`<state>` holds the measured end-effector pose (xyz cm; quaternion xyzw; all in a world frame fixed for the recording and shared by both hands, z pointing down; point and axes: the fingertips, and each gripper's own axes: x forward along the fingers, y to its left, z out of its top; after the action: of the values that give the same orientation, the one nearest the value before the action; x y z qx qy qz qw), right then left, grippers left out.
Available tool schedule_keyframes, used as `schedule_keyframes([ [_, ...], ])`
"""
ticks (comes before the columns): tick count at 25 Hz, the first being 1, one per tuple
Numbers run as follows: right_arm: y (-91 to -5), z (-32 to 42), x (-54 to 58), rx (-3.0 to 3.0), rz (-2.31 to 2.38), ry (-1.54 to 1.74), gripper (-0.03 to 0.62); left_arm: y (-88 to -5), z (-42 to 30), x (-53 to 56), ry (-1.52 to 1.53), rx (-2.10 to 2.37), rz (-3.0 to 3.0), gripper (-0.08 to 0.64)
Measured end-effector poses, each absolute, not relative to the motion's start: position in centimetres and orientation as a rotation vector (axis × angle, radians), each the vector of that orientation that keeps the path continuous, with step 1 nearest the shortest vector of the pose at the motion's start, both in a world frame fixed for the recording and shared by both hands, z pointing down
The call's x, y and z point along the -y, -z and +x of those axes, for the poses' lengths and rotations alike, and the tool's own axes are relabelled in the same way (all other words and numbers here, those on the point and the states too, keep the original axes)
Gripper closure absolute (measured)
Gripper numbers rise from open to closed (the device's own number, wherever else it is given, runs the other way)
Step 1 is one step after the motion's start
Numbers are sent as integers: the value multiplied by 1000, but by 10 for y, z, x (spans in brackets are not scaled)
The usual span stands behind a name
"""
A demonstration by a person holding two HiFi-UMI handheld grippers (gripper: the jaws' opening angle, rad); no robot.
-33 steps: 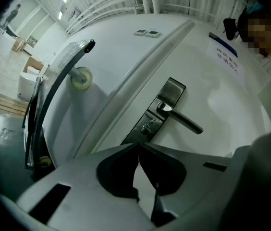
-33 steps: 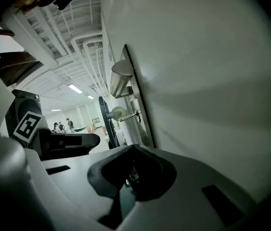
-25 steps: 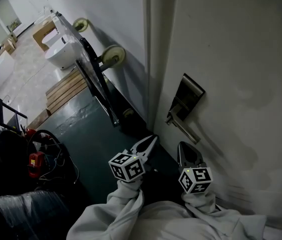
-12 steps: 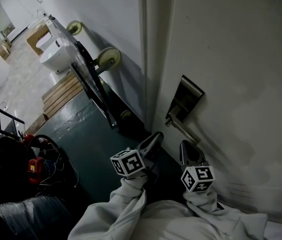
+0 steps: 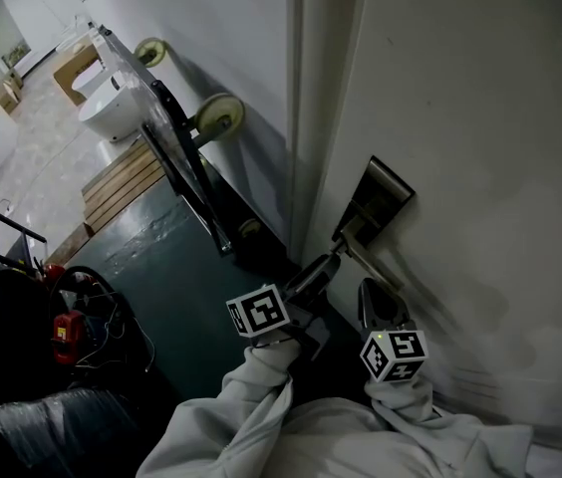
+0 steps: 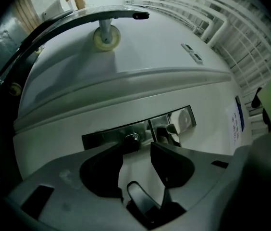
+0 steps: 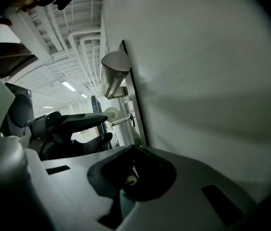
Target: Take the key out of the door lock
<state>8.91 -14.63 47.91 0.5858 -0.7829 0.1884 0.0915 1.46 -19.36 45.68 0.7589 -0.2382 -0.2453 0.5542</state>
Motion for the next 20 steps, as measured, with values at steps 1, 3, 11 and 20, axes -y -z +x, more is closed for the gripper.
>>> schedule_keyframes([
  [1,-479,89,146,2323,1740,-559,540,-456,17,196,588,544,1777,399],
  [3,-481,91,145,2316,1740,-557,540,-455,22,199,595,514,1750,399],
  [11,-479,100,142,2303,1748,-545,540,-449,40,213,637,433,1657,399],
  [20,-477,99,145,2324,1713,-543,540,-460,44,219,576,493,1627,494],
])
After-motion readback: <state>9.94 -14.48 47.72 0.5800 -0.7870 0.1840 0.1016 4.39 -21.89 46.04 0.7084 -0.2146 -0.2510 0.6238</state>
